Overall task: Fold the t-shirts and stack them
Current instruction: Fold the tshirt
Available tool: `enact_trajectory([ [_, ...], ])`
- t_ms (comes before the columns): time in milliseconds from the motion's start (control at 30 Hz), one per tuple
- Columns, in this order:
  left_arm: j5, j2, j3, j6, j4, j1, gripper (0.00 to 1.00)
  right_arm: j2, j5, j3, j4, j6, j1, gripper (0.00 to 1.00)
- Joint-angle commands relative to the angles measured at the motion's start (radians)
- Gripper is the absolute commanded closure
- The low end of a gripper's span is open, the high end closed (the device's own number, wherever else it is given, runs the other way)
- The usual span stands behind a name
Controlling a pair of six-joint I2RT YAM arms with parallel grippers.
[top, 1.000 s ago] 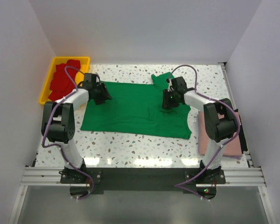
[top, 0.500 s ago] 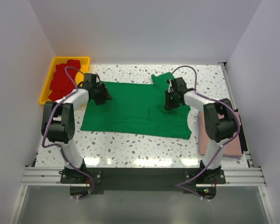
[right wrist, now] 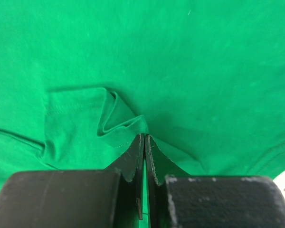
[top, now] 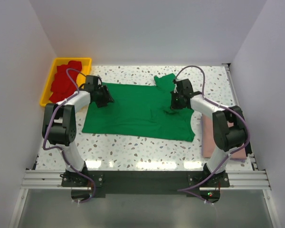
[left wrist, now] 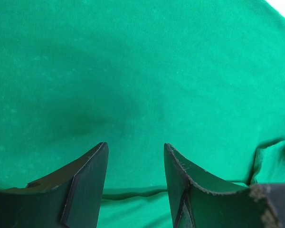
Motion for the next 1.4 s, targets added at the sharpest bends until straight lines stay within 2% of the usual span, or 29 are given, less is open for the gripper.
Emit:
enact_trajectory([
  [0,0.01,-0.012,0.001,0.024,0.037,0.001,0.45,-0.061,0.073,-0.004,0.074,0.028,0.005,1.0],
  [433,0.005,-0.012,0.003,0.027,0.034,0.001,0.45,-0.03,0.271,0.019,0.134,0.062,0.002,0.99],
  [633,0.003,-0.015,0.003,0.027,0.034,0.001,0.44,0.002,0.316,0.037,0.114,0.081,0.003,0.94],
  [733,0.003,-0.018,0.003,0.025,0.037,0.001,0.44,0.016,0.326,0.035,0.116,0.091,0.002,0.85],
  [767,0.002,-0.019,0.008,0.025,0.037,0.002,0.43,0.023,0.326,0.04,0.111,0.096,0.002,0.76],
  [833,-0.001,-0.024,0.012,0.022,0.037,0.005,0.43,0.026,0.329,0.054,0.096,0.099,0.002,0.67],
  [867,-0.003,-0.025,0.024,0.018,0.036,0.008,0.42,0.028,0.329,0.06,0.09,0.102,0.002,0.57],
  [967,-0.012,-0.021,0.075,0.007,0.022,0.027,0.42,0.014,0.334,0.092,0.059,0.104,0.0,0.4],
  [1067,-0.071,-0.004,0.157,0.006,0.001,0.036,0.42,0.005,0.322,0.146,0.027,0.101,-0.009,0.33],
  [1367,-0.355,0.221,0.529,0.077,-0.105,0.036,0.41,0.146,0.156,0.38,0.007,0.159,-0.09,0.33],
])
